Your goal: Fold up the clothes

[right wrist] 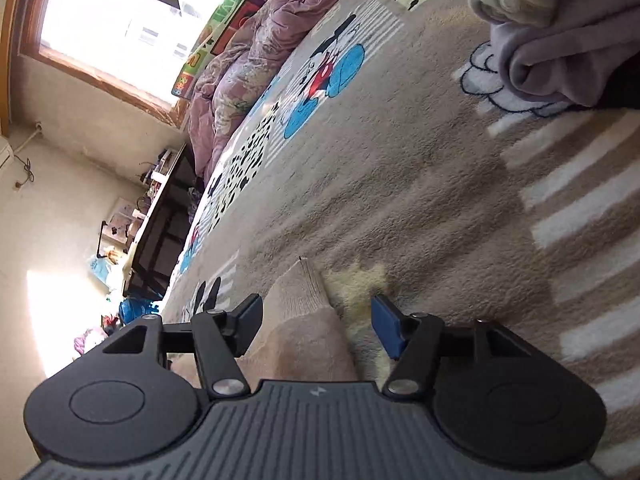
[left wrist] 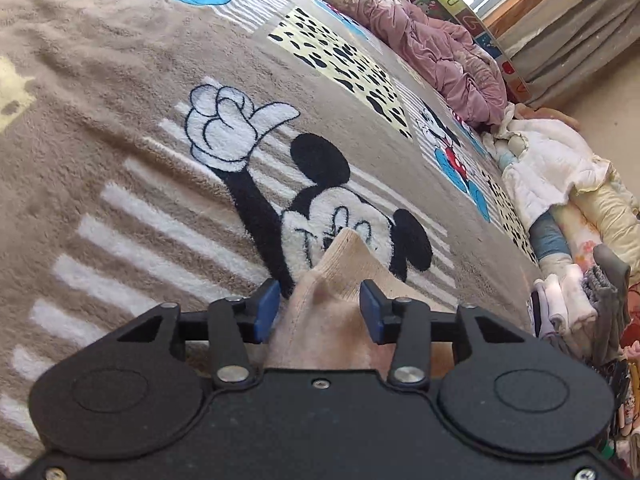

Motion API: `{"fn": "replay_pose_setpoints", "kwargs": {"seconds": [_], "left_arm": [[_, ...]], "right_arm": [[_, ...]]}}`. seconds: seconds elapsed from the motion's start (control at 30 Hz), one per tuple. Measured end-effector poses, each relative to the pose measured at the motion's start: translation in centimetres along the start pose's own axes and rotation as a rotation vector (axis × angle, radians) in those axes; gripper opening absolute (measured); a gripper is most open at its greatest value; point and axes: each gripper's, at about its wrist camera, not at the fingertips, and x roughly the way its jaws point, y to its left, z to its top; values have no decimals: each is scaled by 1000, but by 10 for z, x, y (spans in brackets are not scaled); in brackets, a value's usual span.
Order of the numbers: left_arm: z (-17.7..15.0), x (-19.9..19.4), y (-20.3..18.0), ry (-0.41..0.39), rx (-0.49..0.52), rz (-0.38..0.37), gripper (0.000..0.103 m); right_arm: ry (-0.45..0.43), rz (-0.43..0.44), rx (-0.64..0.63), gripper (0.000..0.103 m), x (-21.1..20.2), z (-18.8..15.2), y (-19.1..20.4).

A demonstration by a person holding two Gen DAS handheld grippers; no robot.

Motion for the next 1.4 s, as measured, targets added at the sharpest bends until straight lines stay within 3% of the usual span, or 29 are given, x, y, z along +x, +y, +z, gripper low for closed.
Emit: {"fn": "replay_pose_setpoints", "kwargs": {"seconds": [0.07,0.1,0.17,0.3,0.33,0.4,0.47,0.53,0.67,0.77,0.83,0.87,0.93,1.0,1.03,1.1,1.13,1.23,1.3,1.4], "left_arm": [[-1,5,-8,8,43,39,25],[-2,6,-11,9,64,48,12],[-4,5,-16,-1,96,49,5],[-4,-19,-19,-111,77,-68,5],[-2,-17,-18,-112,71,-61,5],[-2,3,-11,-54,62,8,5],[-5,17,3,-23,25,26,7],[-5,16,15,-26,-33,-11,9],[-5,10,7,-47,15,23,13],[-5,-9,-5,-122,77,103,24],[-4,-29,-11,-182,109,161,25],[-6,-37,-16,-199,124,150,25],[-11,-47,-27,-212,146,80,25],[-20,-40,-43,-158,202,-5,27],[-27,-28,-51,-122,240,19,28],[-42,8,-63,-36,335,182,34],[-51,20,-66,-39,388,243,35],[-54,7,-76,-69,381,268,36],[-62,-10,-84,-91,402,274,45],[-82,-38,-94,-95,389,232,45]], "right_arm": [[46,4,-46,52,9,-3,10],[64,8,-53,41,13,-5,13],[65,32,-69,17,15,-8,19],[-144,106,-139,16,-36,-13,51],[-169,58,-206,16,-39,-12,56],[-85,-73,-231,16,-15,-8,43],[-65,-99,-204,14,-3,-9,27],[-47,-123,-180,14,9,-11,10],[-76,-116,-194,15,6,-18,9],[-151,-210,-266,32,-8,-18,33],[-212,-281,-335,32,-25,-16,50],[-237,-292,-374,32,-33,-17,60],[-221,-208,-418,32,-36,-23,76],[-199,-127,-460,32,-38,-29,93],[-141,-114,-467,32,-27,-35,95],[-11,-196,-484,30,5,-47,88],[62,-329,-547,25,24,-60,81],[2,-304,-523,13,10,-61,76],[-17,-310,-510,19,-7,-61,83],[-82,-258,-519,28,-41,-74,93]]}}
